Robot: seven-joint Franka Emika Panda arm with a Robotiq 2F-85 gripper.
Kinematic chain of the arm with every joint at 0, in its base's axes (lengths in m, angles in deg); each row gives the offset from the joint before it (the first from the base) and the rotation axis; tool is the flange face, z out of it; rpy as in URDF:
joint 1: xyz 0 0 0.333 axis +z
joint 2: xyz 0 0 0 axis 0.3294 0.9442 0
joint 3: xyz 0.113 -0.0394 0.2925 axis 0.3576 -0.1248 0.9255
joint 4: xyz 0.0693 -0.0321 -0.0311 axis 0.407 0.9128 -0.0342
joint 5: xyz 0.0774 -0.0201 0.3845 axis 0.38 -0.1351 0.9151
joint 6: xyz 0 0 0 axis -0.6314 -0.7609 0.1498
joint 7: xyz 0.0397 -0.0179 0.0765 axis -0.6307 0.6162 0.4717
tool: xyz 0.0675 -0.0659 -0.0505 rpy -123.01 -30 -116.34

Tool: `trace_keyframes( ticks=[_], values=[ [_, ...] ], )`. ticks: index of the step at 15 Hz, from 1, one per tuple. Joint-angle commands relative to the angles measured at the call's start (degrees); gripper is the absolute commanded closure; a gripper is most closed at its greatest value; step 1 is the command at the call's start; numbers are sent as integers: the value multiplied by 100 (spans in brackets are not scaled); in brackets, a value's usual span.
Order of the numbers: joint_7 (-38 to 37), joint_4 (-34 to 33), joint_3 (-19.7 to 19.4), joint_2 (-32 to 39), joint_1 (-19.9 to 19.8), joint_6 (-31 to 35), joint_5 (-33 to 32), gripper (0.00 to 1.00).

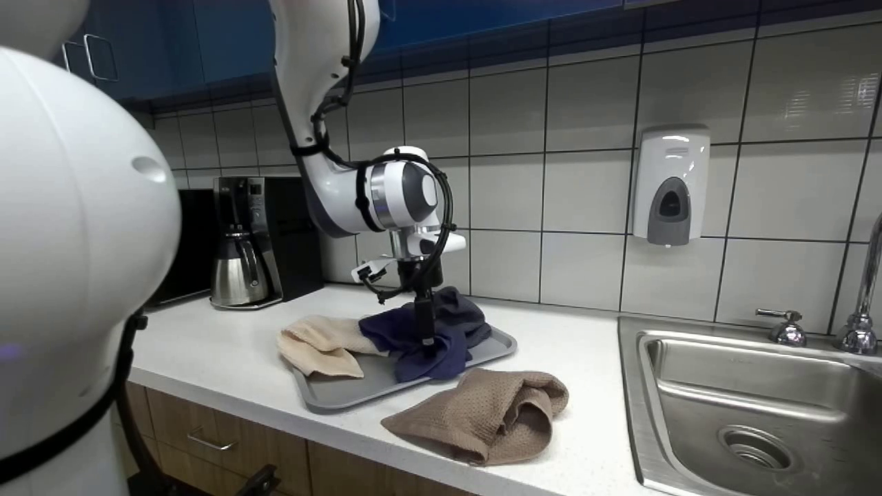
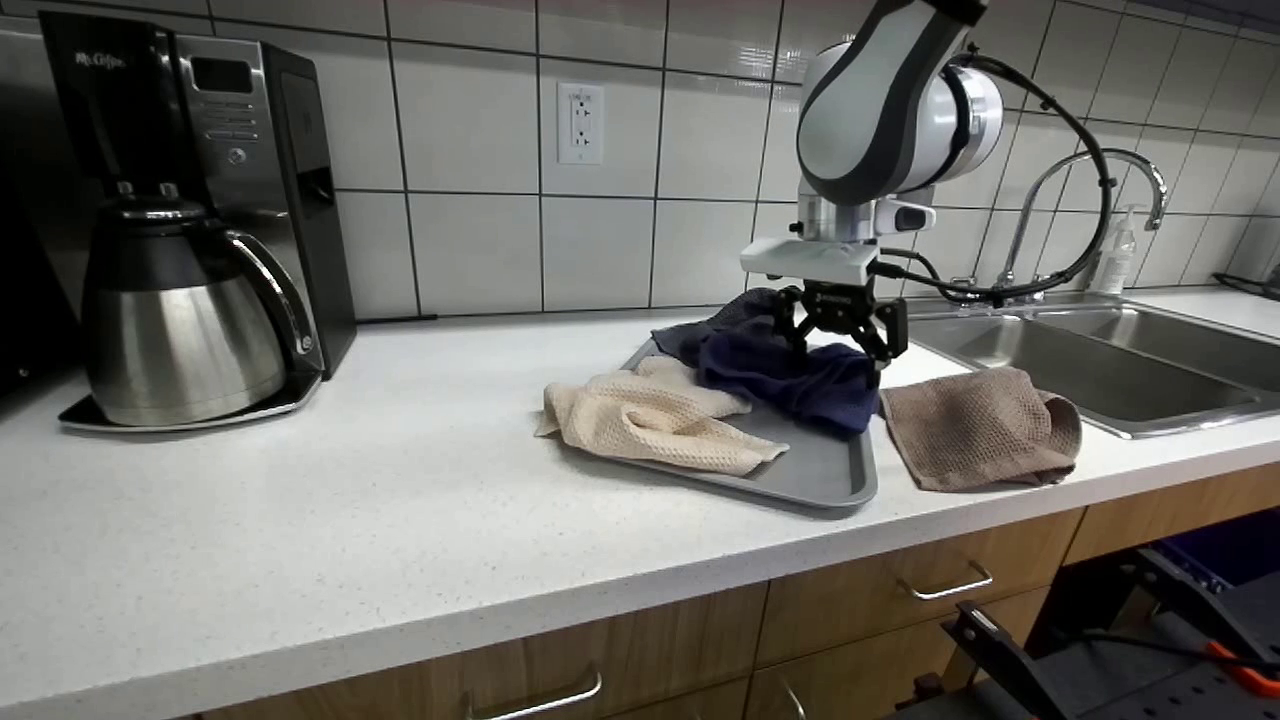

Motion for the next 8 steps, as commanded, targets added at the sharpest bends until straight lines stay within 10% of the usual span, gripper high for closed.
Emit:
trace_keyframes(
  ticks=[1, 7, 8],
  values=[
    [-182, -7, -133, 94, 112, 190, -112, 0],
    [-130, -6, -203, 269, 156, 429, -54, 0],
    [-124, -6, -217, 299, 163, 478, -34, 25]
  ],
)
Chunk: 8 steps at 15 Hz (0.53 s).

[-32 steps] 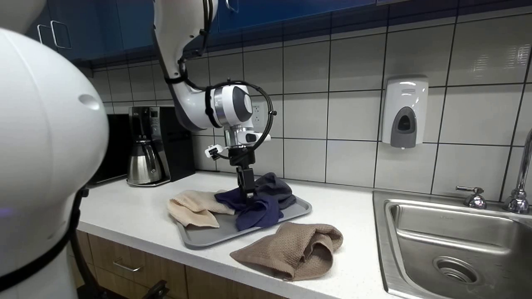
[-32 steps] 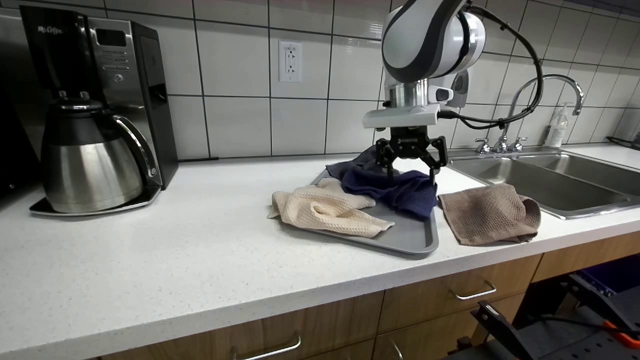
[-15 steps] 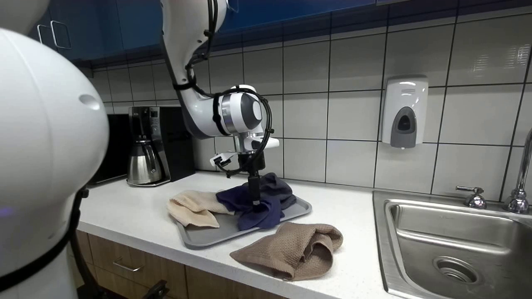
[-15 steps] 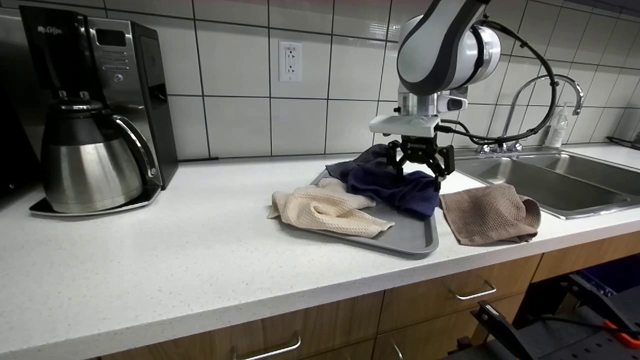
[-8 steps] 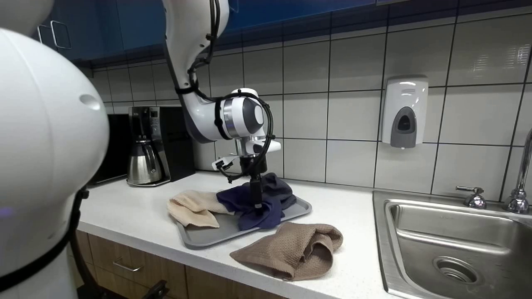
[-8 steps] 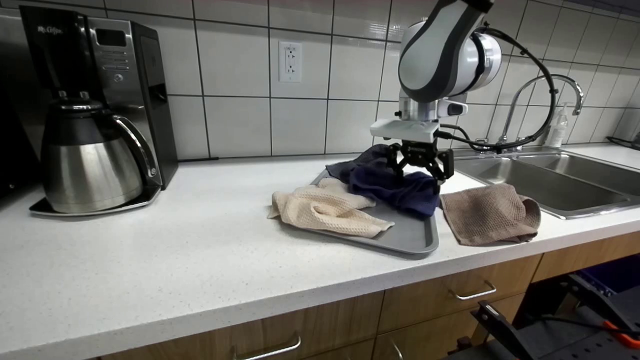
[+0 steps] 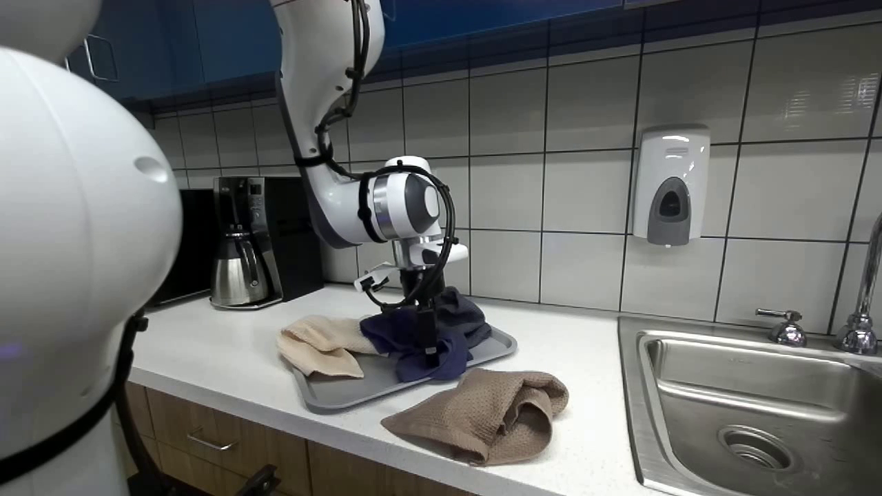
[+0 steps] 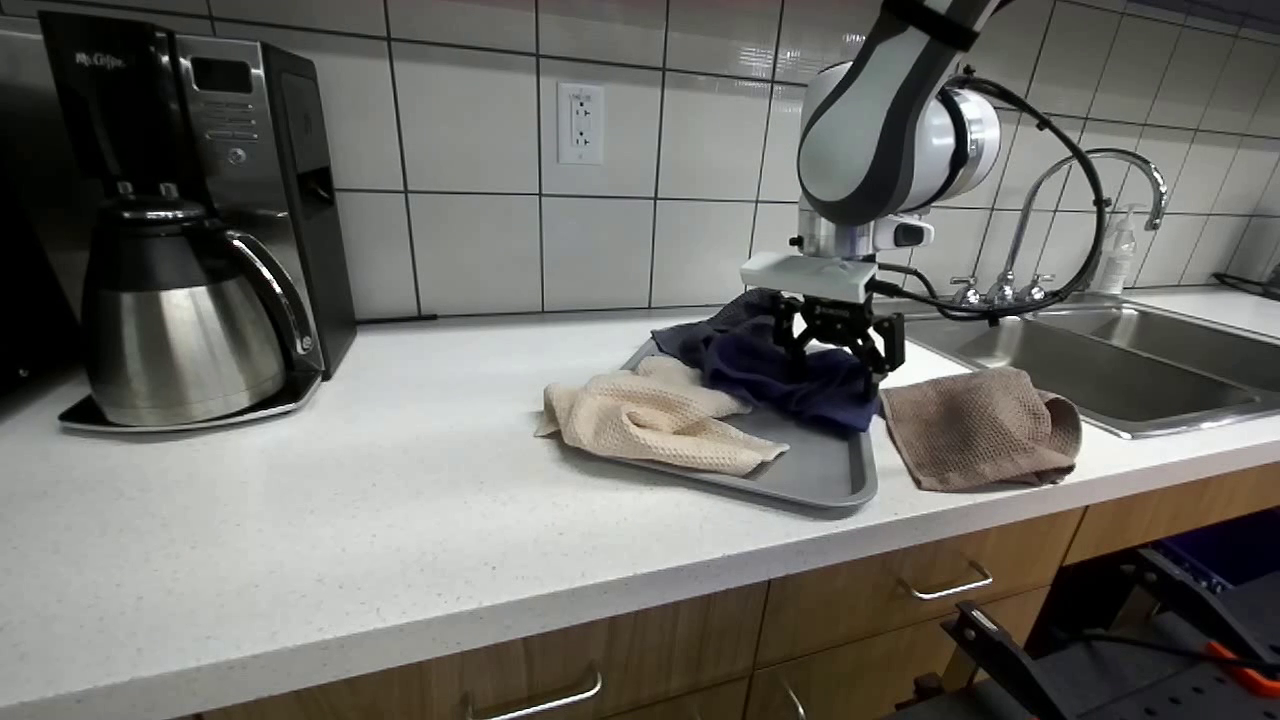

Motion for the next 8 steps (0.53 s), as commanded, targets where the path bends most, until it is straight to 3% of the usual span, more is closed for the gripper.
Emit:
trace_keyframes(
  ticks=[1, 8],
  values=[
    [-107, -9, -136, 100, 124, 201, -21, 26],
    [-66, 7, -216, 119, 186, 344, -13, 81]
  ],
)
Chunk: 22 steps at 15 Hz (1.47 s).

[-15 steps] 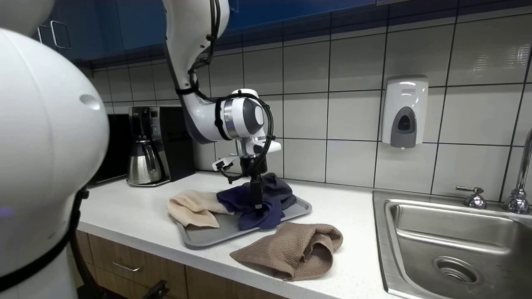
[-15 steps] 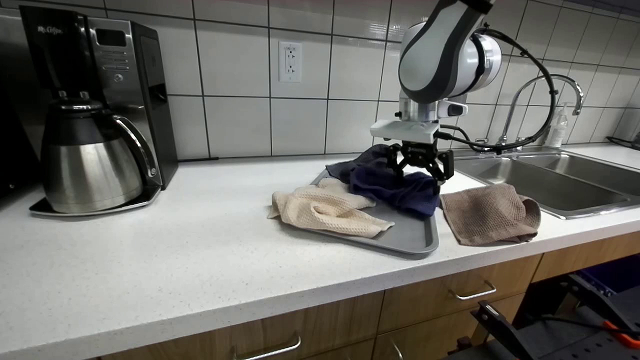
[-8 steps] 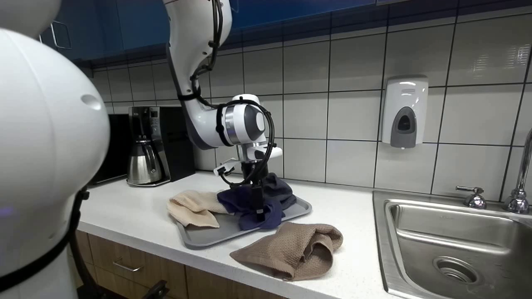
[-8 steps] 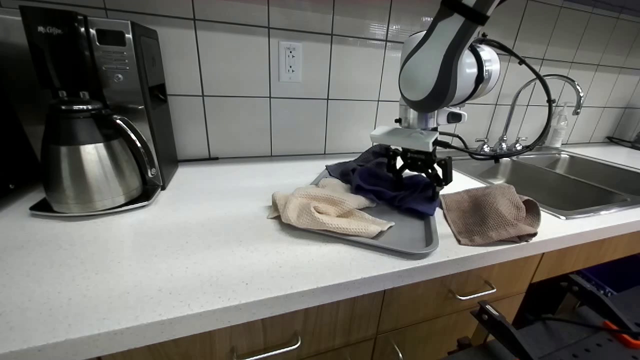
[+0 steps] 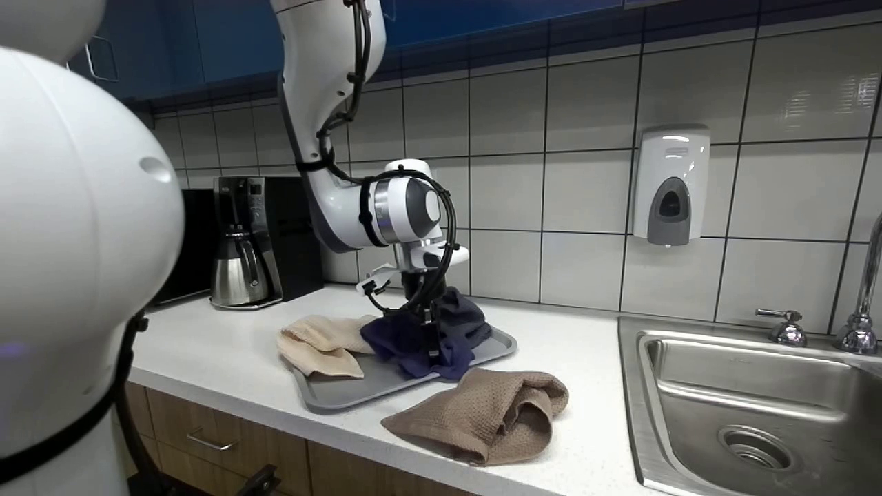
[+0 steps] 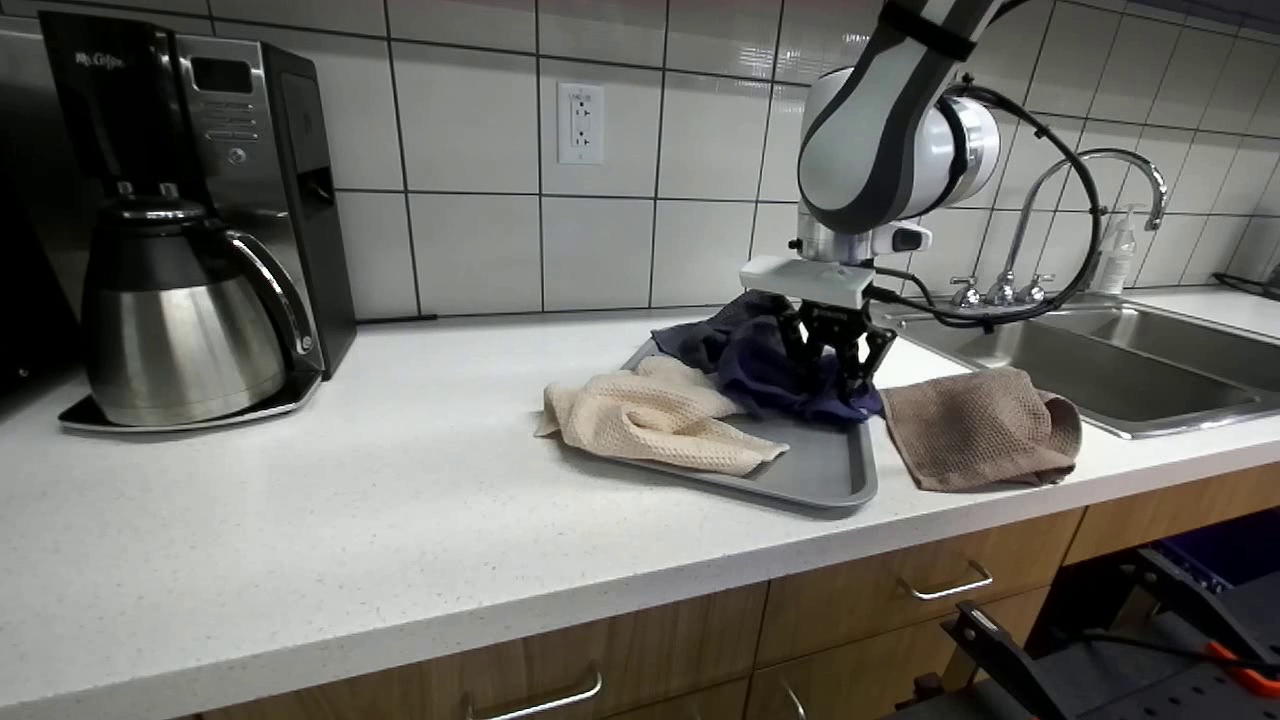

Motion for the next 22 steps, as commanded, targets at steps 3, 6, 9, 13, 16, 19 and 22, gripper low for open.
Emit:
trace_keyframes(
  ticks=[3, 6, 9, 13, 16, 19, 22],
  values=[
    [-56, 26, -142, 3, 132, 146, -11, 99],
    [-30, 37, -149, -89, 138, 127, -12, 98],
    [6, 77, -148, -209, 122, 123, -5, 98],
    [103, 156, -134, -460, 78, 74, -11, 98],
    [180, 192, -131, -674, 15, 1, -6, 98],
    [255, 211, -174, -916, -72, -78, -39, 98],
    [382, 210, -192, -1140, -205, -155, -17, 98]
  ],
)
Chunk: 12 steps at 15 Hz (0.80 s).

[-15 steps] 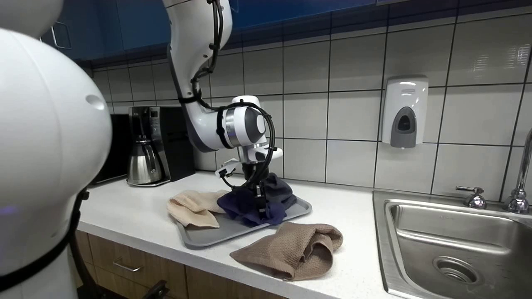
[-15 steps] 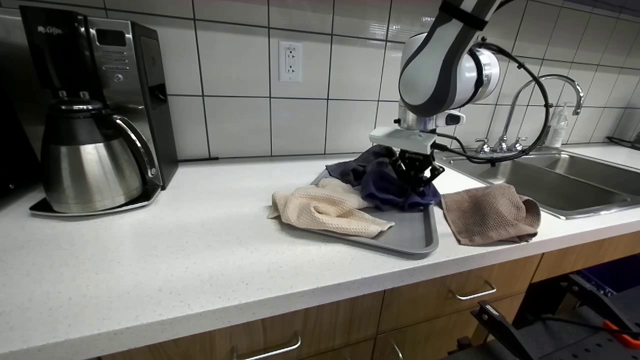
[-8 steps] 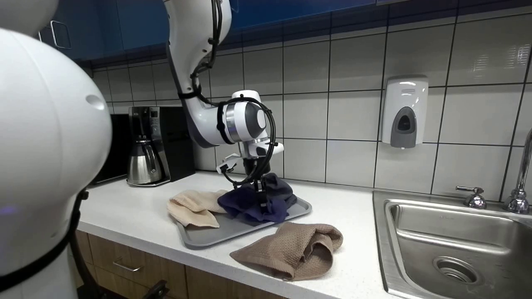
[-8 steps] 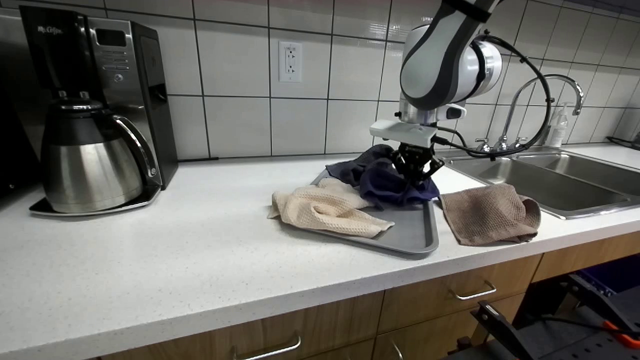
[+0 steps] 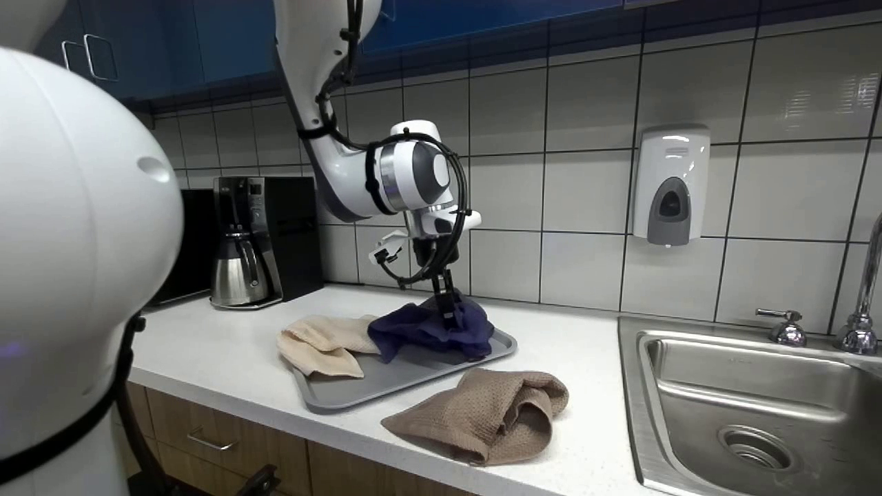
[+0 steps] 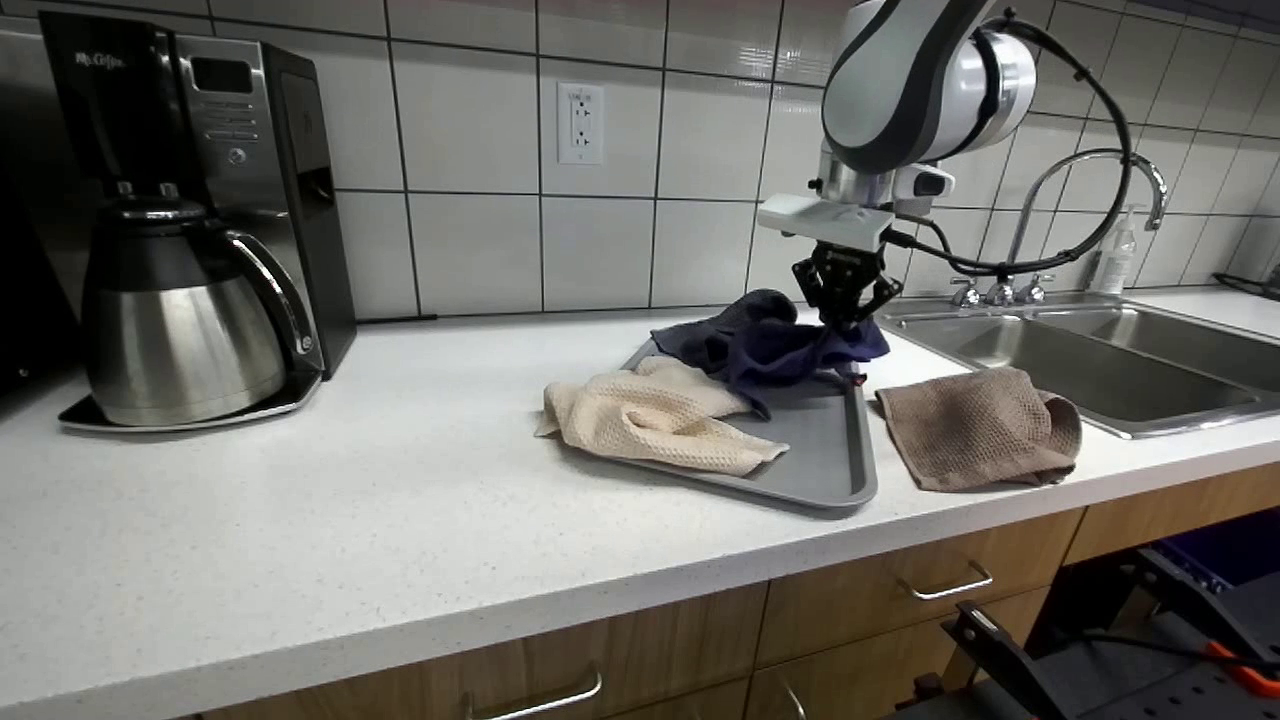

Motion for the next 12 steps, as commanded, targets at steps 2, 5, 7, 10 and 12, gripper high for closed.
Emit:
trace_keyframes(
  ticks=[2, 5, 7, 10, 12],
  values=[
    [337, 149, 0, -568, -270, -239, -2, 98],
    [455, 127, 7, -752, -436, -290, -4, 98],
    [498, 103, 19, -853, -530, -352, -3, 98],
    [496, 77, 48, -981, -636, -467, 2, 98],
    [466, 69, 55, -1046, -694, -527, -23, 98]
  ],
)
